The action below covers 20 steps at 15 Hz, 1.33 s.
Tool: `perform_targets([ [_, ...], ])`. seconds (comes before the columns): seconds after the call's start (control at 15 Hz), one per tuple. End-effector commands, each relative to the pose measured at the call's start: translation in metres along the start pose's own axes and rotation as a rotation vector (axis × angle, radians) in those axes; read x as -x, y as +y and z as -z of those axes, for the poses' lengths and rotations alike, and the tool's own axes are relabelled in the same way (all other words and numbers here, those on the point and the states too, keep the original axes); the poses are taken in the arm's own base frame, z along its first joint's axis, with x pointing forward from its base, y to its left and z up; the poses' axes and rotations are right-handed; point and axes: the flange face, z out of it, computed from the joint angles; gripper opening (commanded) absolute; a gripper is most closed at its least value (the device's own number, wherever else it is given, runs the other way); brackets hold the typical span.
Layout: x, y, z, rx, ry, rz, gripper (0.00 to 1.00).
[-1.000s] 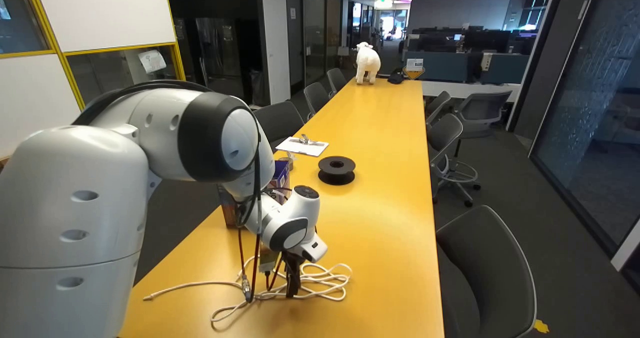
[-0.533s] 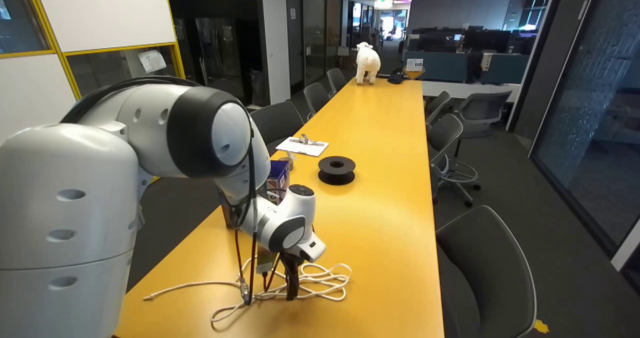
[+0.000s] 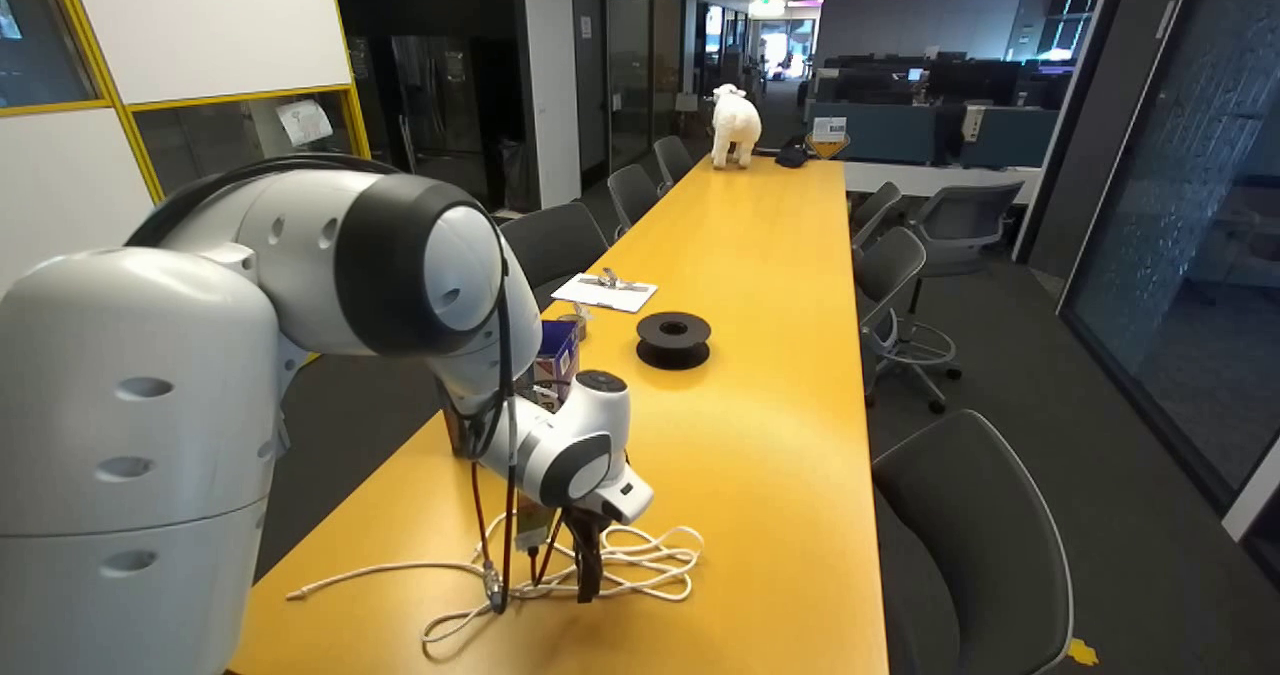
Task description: Place the white ropes inside the blue box
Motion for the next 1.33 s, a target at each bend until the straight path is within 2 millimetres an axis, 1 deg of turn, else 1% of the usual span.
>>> perform_targets([
  [0.0, 0.002, 0.001, 0.001, -0.014, 0.054, 0.032, 1.0],
  [0.6, -0.002, -0.002, -0.008, -0.019, 0.099, 0.082, 1.0],
  [0.93, -0.002, -0.004, -0.01, -0.018, 0.115, 0.104, 1.0],
  [1.2, -0.005, -0.002, -0.011, -0.02, 0.123, 0.101, 1.0],
  [1.27, -0.006, -0.001, -0.011, -0.016, 0.126, 0.109, 0.85],
])
